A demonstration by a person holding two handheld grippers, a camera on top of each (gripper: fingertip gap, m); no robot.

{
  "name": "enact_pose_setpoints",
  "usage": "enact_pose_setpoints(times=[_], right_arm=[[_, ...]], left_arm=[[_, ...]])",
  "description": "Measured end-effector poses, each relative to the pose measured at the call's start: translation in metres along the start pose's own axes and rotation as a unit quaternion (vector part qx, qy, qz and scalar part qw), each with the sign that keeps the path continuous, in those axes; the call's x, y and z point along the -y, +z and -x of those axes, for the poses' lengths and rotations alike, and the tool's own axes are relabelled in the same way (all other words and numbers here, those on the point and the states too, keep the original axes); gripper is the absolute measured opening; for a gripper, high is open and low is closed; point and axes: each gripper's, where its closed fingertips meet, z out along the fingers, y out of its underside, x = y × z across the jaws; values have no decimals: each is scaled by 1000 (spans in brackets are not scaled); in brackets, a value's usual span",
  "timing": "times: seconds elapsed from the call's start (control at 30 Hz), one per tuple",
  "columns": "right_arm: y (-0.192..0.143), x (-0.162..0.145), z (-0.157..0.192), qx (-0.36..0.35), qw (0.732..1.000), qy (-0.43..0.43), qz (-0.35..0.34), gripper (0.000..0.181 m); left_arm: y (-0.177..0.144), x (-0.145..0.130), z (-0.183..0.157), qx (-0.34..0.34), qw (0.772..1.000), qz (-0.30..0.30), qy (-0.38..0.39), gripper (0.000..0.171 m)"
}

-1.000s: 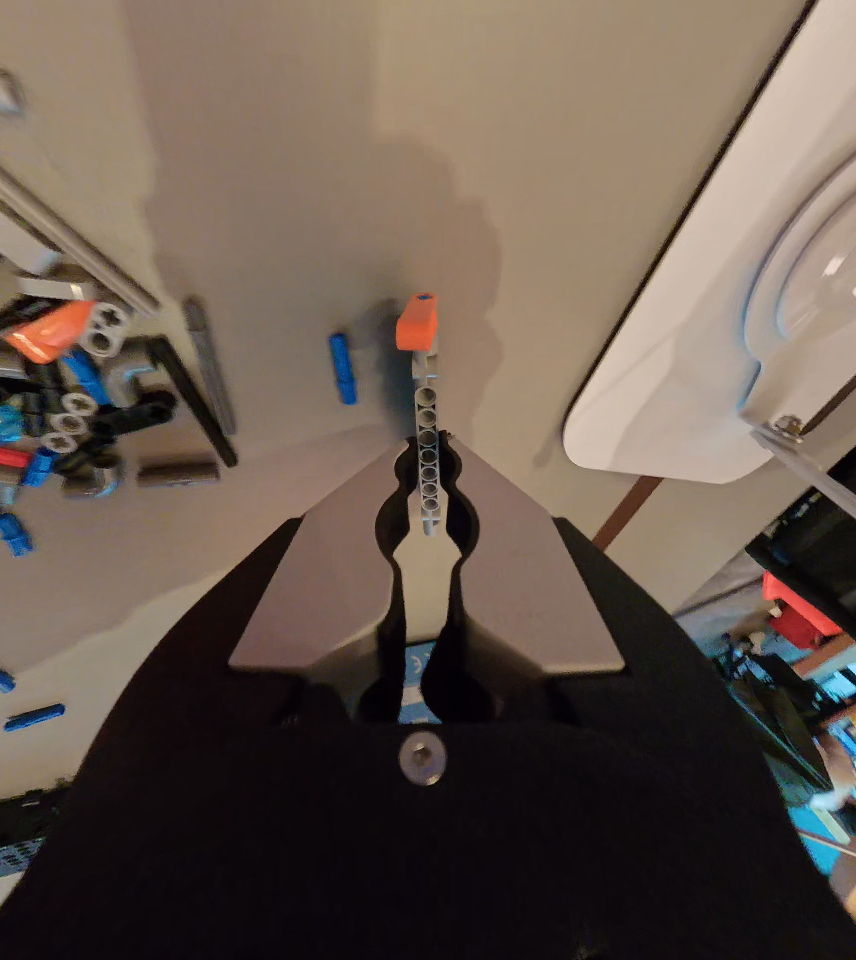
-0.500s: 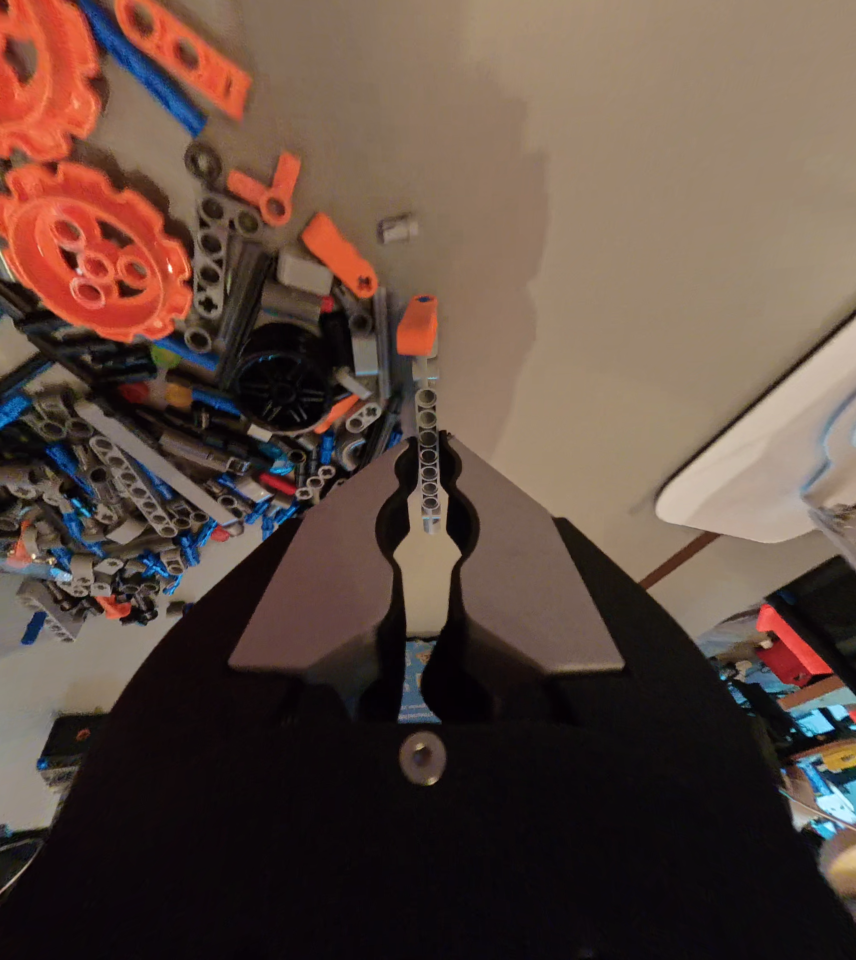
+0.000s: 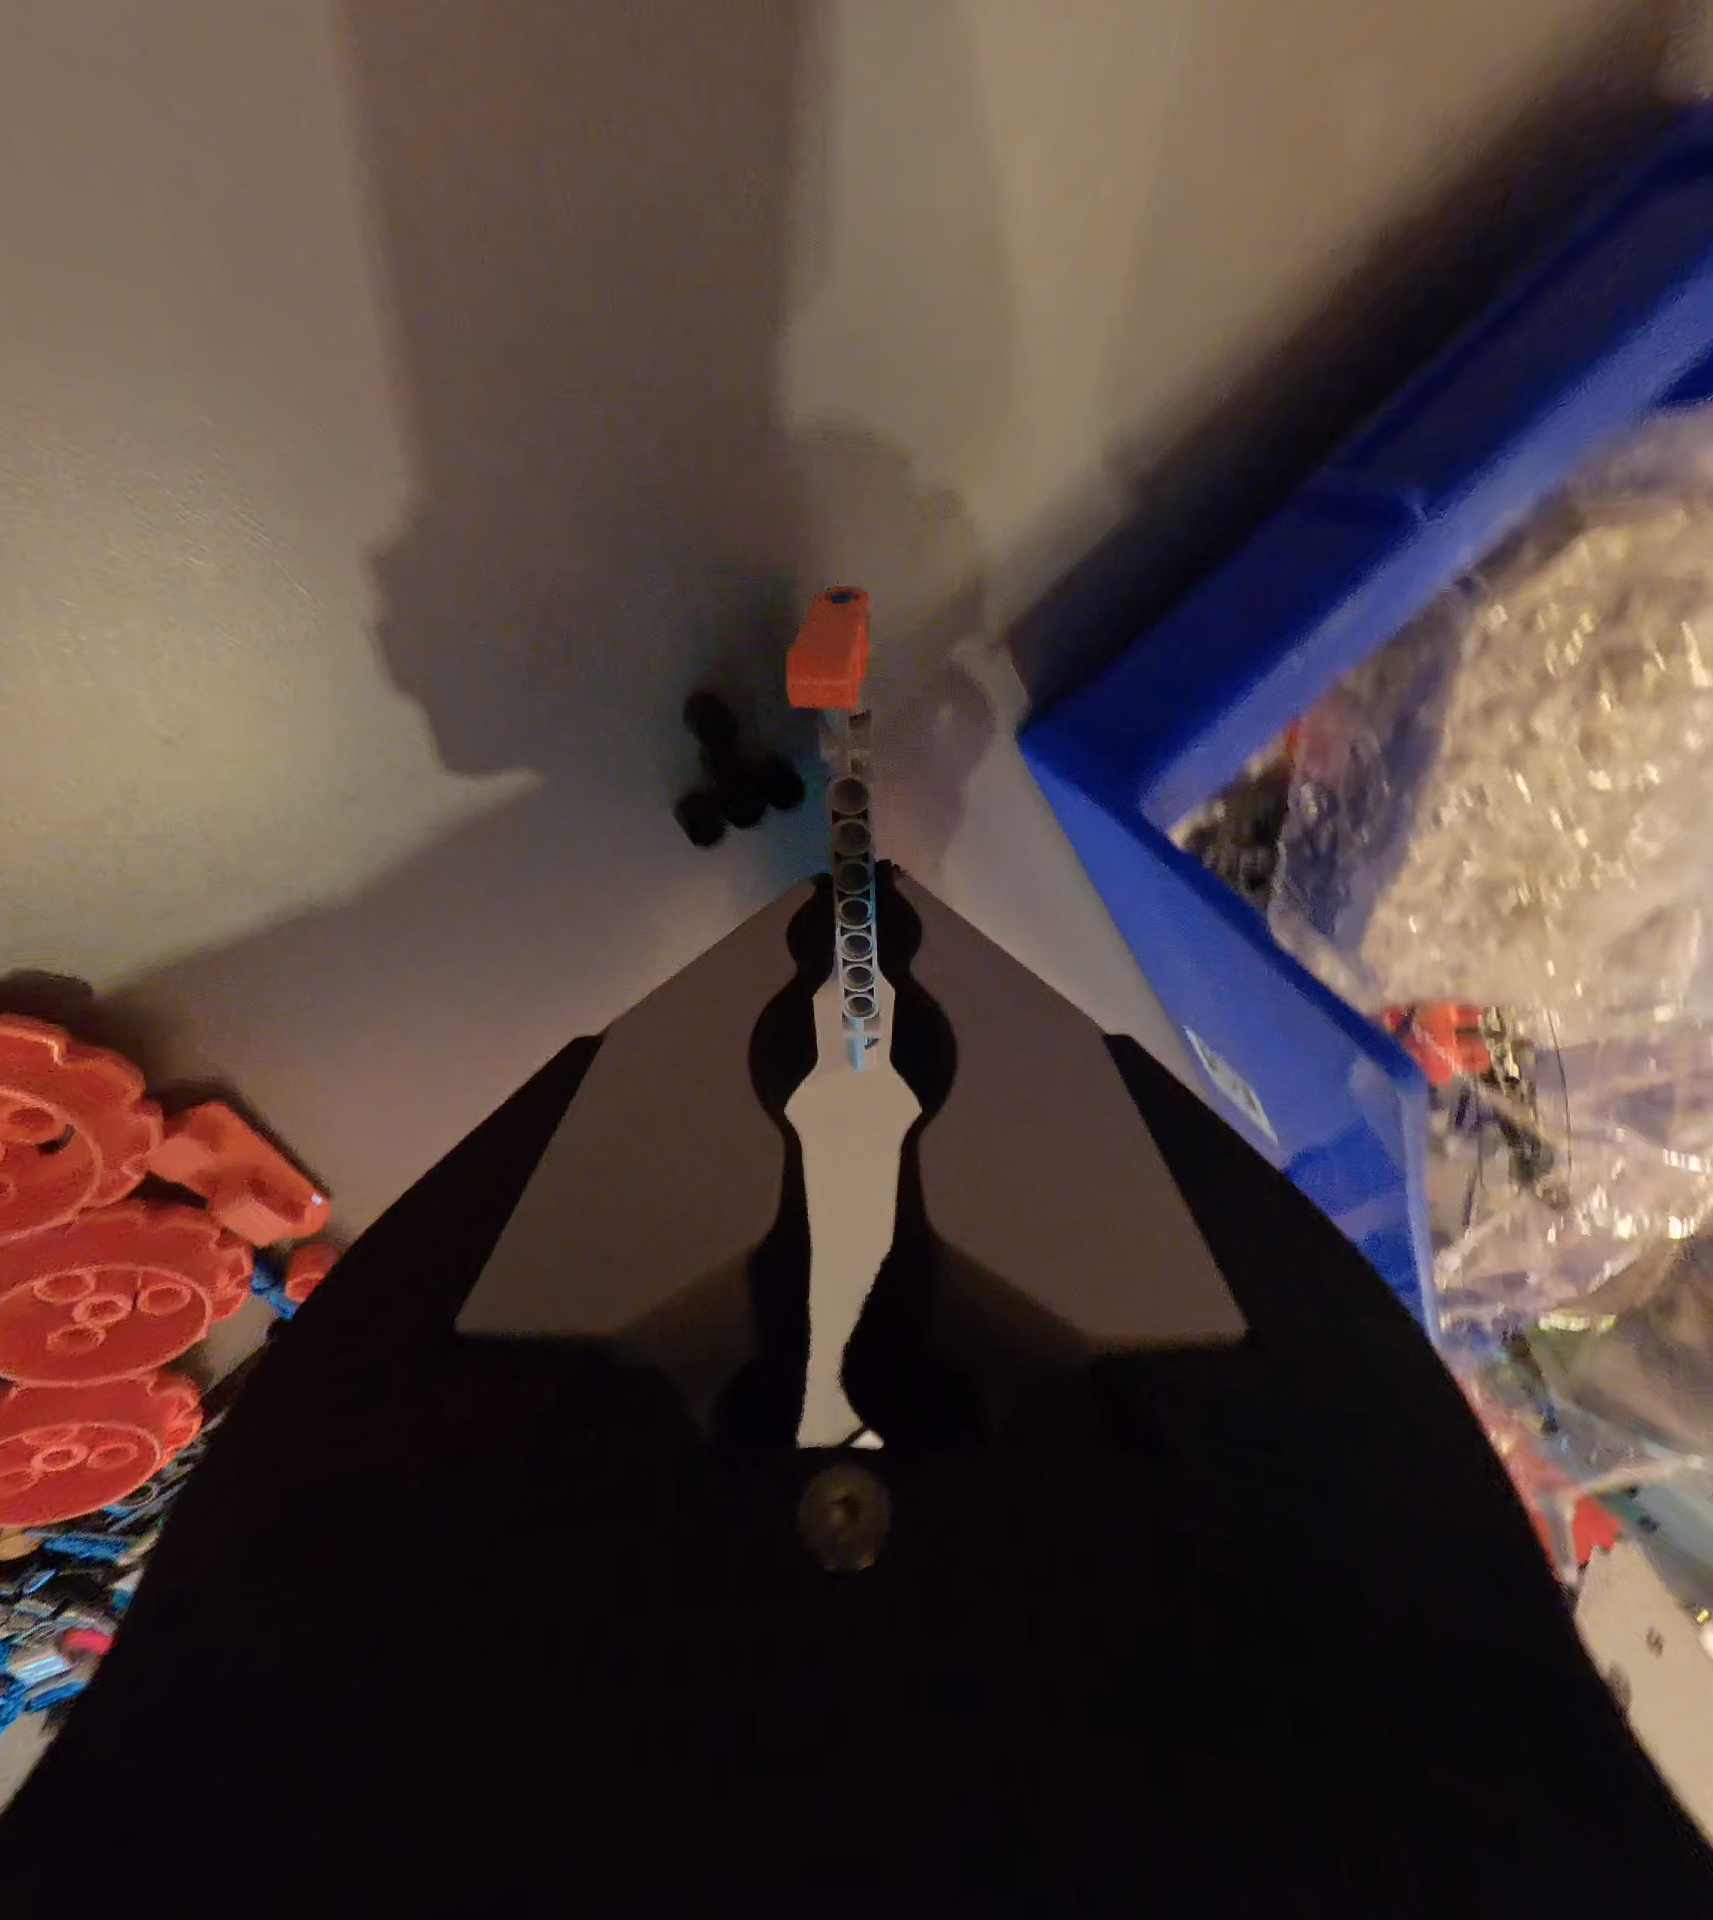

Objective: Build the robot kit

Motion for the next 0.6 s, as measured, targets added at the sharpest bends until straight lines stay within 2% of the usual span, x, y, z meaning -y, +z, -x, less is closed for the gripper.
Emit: enact_pose_setpoints(times=[0.13,0.27,0.4,0.5,0.6], right_arm=[[-2,9,16,16,998,-54,-10,5],[-16,-10,48,40,994,-99,6,6],[-34,-26,85,85,993,-87,12,5],[-49,-35,94,101,995,18,-3,6],[-77,-64,95,84,985,148,8,5]], left_arm=[[-1,2,-1,1,1000,0,6,13],[-1,3,-4,-4,1000,-2,5,13],[5,-1,-10,-13,1000,4,4,12],[11,-6,-21,-27,1000,10,4,13],[19,-14,-33,-39,999,25,15,13]])
